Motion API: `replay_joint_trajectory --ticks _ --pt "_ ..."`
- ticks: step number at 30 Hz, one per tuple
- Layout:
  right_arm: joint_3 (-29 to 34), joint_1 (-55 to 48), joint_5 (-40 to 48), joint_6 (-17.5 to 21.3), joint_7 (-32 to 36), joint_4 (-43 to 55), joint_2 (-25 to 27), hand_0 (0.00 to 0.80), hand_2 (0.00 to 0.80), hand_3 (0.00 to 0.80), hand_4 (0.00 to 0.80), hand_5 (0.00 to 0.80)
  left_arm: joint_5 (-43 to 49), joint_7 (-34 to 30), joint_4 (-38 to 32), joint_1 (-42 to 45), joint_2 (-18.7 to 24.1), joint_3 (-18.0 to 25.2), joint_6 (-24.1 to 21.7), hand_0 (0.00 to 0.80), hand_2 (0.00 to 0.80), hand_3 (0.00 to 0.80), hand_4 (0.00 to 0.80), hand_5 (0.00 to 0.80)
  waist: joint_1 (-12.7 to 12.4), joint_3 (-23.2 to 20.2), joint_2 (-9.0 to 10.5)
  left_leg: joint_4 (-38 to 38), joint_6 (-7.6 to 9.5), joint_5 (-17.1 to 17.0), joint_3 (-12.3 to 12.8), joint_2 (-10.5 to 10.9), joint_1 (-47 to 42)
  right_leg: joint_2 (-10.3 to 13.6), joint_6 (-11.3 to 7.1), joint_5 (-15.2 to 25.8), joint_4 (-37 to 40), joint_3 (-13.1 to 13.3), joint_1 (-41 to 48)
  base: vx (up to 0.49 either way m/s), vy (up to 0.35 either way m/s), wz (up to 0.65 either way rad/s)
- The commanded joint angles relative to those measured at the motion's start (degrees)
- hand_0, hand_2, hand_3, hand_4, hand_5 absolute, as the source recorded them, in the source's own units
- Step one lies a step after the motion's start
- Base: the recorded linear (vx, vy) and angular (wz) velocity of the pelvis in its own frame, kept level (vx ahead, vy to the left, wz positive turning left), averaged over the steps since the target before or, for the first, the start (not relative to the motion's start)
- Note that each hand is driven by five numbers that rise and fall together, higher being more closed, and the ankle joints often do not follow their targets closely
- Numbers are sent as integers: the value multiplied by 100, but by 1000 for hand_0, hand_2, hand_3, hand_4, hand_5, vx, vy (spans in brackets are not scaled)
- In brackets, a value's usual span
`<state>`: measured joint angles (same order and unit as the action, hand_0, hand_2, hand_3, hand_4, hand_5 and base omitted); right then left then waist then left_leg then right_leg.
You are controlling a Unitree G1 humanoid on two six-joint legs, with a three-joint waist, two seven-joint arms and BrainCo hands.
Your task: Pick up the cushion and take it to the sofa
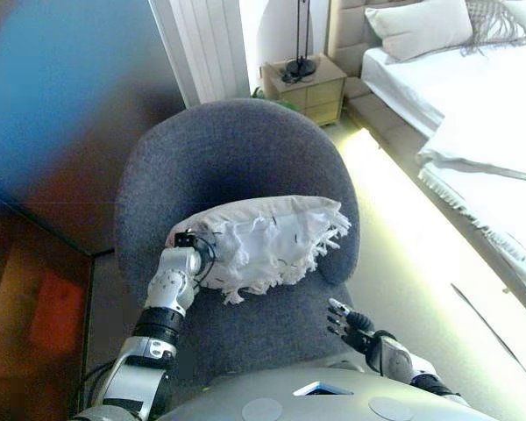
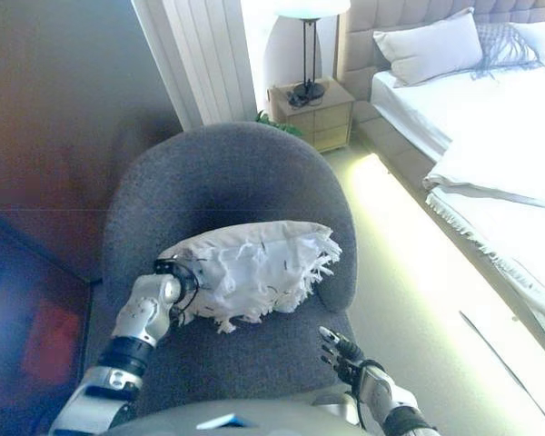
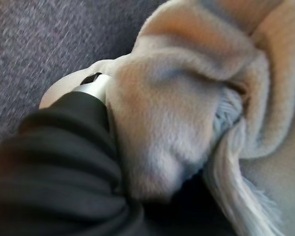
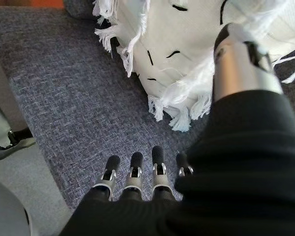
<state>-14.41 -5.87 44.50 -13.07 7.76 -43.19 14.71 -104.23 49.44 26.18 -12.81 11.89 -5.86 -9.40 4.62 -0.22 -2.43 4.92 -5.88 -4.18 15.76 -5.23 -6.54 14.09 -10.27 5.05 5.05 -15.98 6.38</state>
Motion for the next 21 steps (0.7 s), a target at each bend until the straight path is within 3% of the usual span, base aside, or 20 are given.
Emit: replay_joint_trajectory --ticks 1,3,4,5,6,12,21 --pt "-82 353 -15 -17 82 51 30 0 0 0 0 0 409 -294 446 -1018 -70 428 -272 800 800 800 800 800 110 91 34 -558 222 513 106 84 78 -192 148 -479 -494 -87 -145 20 30 -1" --pt "-77 343 -7 9 126 41 111 0 0 0 0 0 267 -554 537 -1104 -19 481 -184 800 800 800 800 800 155 106 -18 -523 215 500 134 97 107 -171 143 -498 -522 -76 -216 -12 46 -7" --pt "-67 351 -26 8 142 39 164 0 0 0 0 0 182 -587 548 -1157 -5 500 -241 558 558 558 558 558 179 122 -58 -520 213 494 146 110 147 -156 143 -504 -537 -56 -278 -60 78 -15" --pt "-44 365 -74 1 158 28 214 0 0 0 0 0 154 -629 552 -1193 -6 507 -324 141 141 141 141 141 202 139 -104 -530 206 485 148 122 197 -138 146 -510 -562 -33 -352 -82 102 -17" --pt "-23 372 -118 -9 164 38 267 0 0 0 0 0 124 -699 563 -1209 12 533 -327 0 0 0 0 0 220 163 -147 -536 201 481 153 132 227 -119 148 -518 -585 -21 -407 -89 108 -17" --pt "201 208 -380 -172 290 111 437 0 0 0 0 0 -127 -845 479 -1208 240 851 -191 0 0 0 0 0 319 213 -308 -502 188 464 208 176 202 -63 115 -515 -530 32 -382 21 64 -6" --pt "298 -33 -668 -90 590 71 413 0 0 0 0 0 469 -1187 266 -1289 662 1174 153 0 0 0 0 0 346 144 -297 -538 163 521 250 152 102 -64 80 -499 -393 25 -210 32 3 -2"
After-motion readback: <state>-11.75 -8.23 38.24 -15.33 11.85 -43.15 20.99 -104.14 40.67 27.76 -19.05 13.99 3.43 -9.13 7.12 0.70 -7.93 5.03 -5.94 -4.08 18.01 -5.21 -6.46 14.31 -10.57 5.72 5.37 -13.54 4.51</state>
